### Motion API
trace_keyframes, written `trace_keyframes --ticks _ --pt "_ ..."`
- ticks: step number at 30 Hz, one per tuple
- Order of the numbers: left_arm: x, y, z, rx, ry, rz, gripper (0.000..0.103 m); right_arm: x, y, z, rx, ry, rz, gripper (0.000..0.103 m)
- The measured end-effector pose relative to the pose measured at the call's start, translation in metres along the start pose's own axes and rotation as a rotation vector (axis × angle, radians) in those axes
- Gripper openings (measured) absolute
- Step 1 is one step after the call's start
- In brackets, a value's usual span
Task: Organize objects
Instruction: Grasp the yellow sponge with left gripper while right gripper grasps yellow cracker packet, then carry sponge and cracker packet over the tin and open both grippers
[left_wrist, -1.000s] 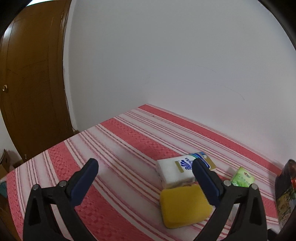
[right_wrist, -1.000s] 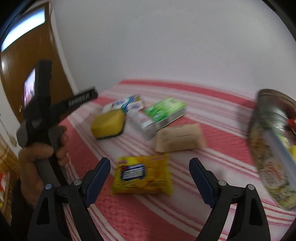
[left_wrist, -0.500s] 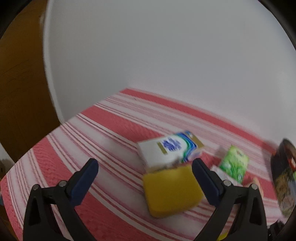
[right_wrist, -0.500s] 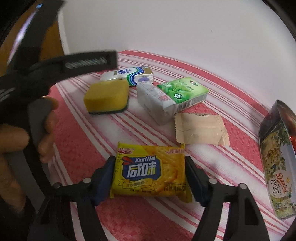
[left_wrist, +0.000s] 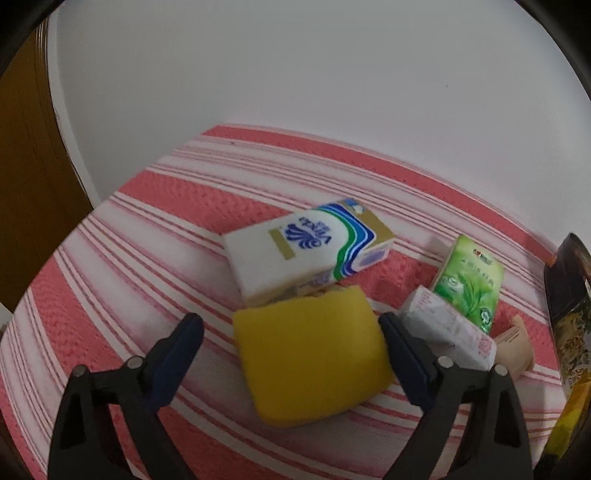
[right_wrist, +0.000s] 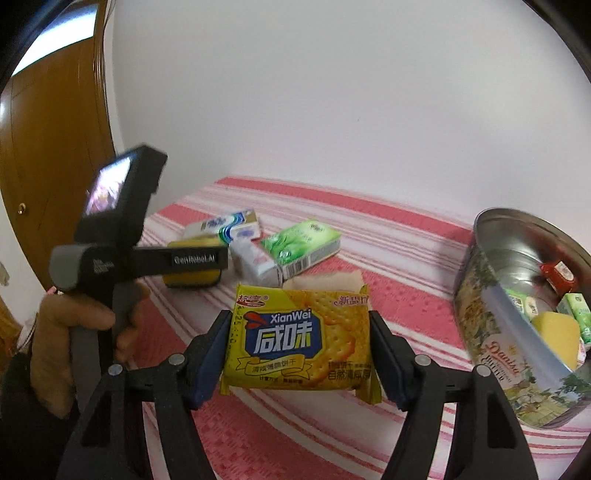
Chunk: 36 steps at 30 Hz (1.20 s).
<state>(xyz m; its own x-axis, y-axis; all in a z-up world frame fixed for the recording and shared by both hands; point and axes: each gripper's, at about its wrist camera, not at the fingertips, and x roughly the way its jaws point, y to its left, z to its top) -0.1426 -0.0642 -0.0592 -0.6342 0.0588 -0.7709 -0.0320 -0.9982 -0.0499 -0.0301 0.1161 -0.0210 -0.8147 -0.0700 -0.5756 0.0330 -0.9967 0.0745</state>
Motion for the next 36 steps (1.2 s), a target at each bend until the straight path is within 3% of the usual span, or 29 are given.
trace_keyframes --ticks 3,4,10,12,13,17,21,27,36 --pt "0.003 0.002 -0.001 -0.027 0.022 -0.04 0.086 -0.002 -0.001 0.003 0.021 -0.019 0.003 0.073" --pt "0.002 0.002 -0.002 -0.027 0.017 -0.046 0.076 -0.003 -0.002 0.003 0.026 -0.023 0.002 0.073" --pt "-0.012 0.006 -0.005 -0.063 -0.032 -0.073 0.067 -0.01 0.001 -0.004 0.042 -0.054 -0.01 0.073" --pt "-0.027 0.014 -0.008 -0.108 -0.114 -0.098 0.067 -0.014 -0.002 -0.003 0.046 -0.085 -0.021 0.073" --pt "-0.042 0.018 -0.01 -0.136 -0.204 -0.105 0.067 -0.012 -0.002 -0.002 0.045 -0.106 -0.033 0.073" --pt "-0.07 0.015 -0.014 -0.125 -0.411 -0.048 0.068 -0.035 -0.01 0.003 0.059 -0.228 -0.102 0.073" --pt "-0.083 0.006 -0.02 -0.135 -0.467 -0.074 0.068 -0.06 -0.025 0.008 0.075 -0.353 -0.196 0.073" --pt "-0.107 -0.042 -0.033 -0.059 -0.529 -0.099 0.068 -0.085 -0.062 0.007 0.071 -0.424 -0.303 0.073" --pt "-0.138 -0.152 -0.037 0.07 -0.556 -0.24 0.068 -0.123 -0.141 0.0 0.1 -0.501 -0.539 0.073"
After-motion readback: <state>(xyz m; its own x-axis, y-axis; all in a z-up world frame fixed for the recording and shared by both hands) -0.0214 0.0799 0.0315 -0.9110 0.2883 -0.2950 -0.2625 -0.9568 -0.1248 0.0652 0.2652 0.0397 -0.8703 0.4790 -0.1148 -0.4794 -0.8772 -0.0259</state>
